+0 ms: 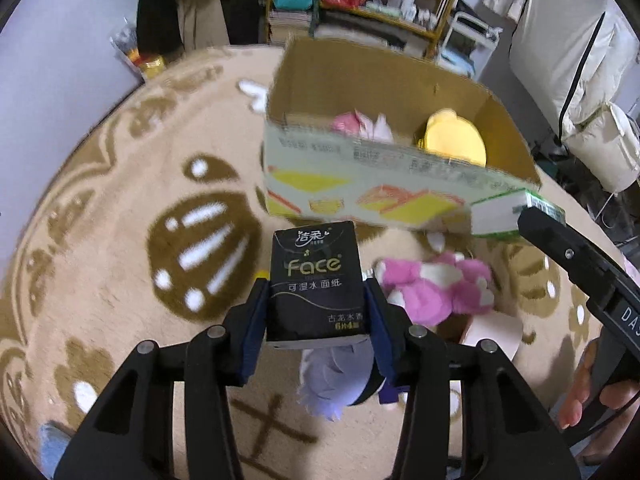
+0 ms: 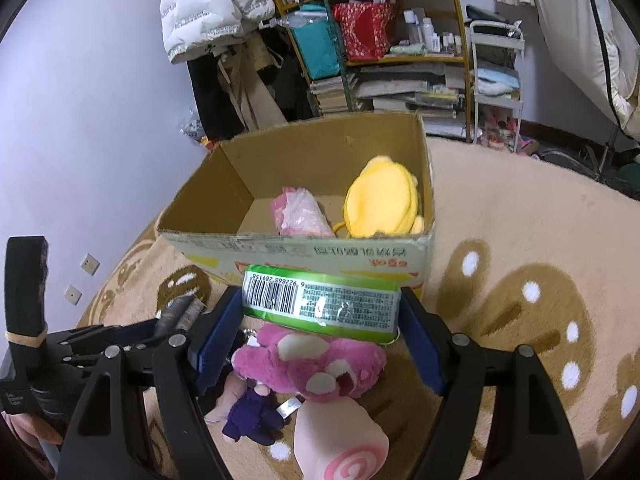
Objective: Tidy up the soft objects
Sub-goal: 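Carry both packs over the box and release them inside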
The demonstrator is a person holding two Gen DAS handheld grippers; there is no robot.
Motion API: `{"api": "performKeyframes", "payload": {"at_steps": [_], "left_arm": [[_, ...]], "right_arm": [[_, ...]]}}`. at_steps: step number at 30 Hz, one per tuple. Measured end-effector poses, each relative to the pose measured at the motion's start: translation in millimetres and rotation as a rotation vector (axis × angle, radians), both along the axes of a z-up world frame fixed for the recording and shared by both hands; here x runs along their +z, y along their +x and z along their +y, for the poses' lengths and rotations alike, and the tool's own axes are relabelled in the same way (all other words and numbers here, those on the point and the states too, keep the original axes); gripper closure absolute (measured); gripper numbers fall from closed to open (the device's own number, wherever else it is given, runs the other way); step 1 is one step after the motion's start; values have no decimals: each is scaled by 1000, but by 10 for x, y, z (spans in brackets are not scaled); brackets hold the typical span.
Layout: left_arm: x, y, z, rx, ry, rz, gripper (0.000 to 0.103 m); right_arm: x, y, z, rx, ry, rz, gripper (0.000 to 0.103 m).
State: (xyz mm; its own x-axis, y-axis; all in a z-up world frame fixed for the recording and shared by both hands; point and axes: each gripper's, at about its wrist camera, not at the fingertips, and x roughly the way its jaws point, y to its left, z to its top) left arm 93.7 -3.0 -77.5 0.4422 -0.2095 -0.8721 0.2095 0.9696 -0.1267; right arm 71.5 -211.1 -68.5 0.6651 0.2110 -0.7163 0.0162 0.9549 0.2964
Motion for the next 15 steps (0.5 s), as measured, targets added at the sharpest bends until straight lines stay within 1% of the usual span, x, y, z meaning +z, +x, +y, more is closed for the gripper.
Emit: {"api": "performKeyframes", "payload": {"at_steps": [2,6,11,15], "left_arm": [[88,-21,19,13,-1,-44,58],[305,-73,29,24,15,-172,58],[578,-89,3,34,5,-321,58],[721,-32,-23,28,-10,-387,58]], "right_arm": [[59,-29,-6,-5,-4,-24,22],[167,-81,-42,-20,5,-70,22],[322,-145,-121,-38,13,-144,22],[427,-165,-143,-44,9,-195,22]]}}
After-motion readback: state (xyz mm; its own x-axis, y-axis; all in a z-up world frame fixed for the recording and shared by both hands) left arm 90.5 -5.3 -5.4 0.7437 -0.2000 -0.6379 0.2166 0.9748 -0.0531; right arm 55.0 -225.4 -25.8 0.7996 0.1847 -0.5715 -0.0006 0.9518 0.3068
